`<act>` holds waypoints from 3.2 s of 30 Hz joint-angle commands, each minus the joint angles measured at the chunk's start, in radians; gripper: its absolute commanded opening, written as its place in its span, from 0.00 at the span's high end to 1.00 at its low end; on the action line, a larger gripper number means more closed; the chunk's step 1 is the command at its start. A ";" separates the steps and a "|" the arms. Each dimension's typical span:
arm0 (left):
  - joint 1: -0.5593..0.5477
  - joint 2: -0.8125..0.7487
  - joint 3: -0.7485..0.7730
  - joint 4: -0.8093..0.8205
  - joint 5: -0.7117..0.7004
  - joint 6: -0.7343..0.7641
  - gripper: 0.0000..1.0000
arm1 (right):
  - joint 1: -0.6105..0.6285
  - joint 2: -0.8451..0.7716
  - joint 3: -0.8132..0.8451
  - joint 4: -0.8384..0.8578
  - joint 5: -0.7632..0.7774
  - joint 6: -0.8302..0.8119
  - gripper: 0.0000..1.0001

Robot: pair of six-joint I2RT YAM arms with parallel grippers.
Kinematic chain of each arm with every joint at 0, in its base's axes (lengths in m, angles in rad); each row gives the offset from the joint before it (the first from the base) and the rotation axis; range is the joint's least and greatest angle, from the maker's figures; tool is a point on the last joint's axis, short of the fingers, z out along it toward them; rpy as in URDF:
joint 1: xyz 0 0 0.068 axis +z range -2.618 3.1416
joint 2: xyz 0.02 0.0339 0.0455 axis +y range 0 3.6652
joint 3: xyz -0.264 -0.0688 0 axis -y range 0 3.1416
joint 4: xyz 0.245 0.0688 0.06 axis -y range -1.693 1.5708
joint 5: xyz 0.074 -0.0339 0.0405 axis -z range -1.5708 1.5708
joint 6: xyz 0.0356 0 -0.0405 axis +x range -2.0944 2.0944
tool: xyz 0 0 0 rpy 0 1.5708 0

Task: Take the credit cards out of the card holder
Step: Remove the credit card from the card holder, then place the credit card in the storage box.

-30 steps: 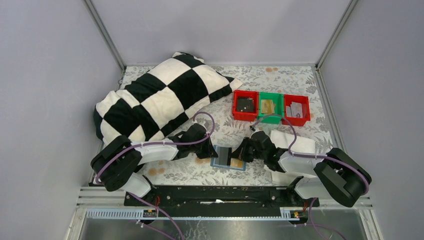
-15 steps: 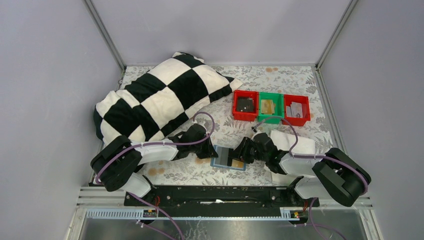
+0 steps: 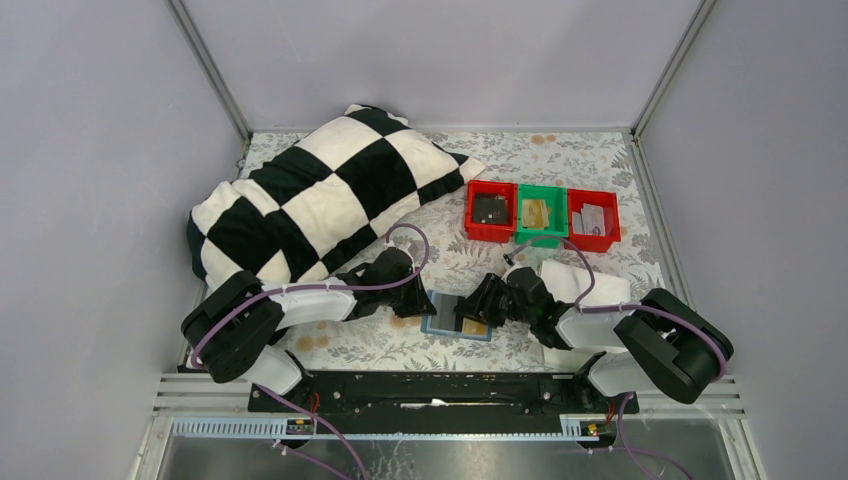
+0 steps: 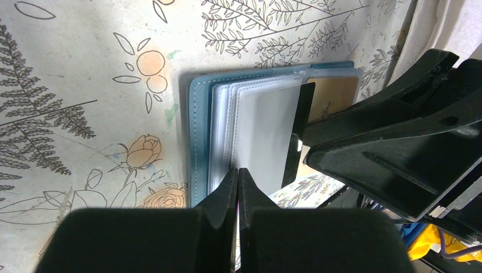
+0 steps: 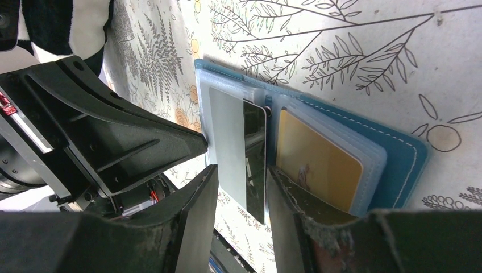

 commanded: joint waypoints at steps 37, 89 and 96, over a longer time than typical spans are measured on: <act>0.020 -0.033 -0.044 -0.226 -0.149 0.076 1.00 | -0.016 -0.101 -0.052 -0.136 0.030 -0.075 1.00; 0.055 -0.336 0.410 -0.579 -0.392 0.331 1.00 | -0.146 -0.143 0.889 -1.098 0.473 -0.566 1.00; 0.093 -0.262 0.432 -0.540 -0.358 0.363 1.00 | -0.213 0.120 1.177 -1.164 0.564 -0.704 1.00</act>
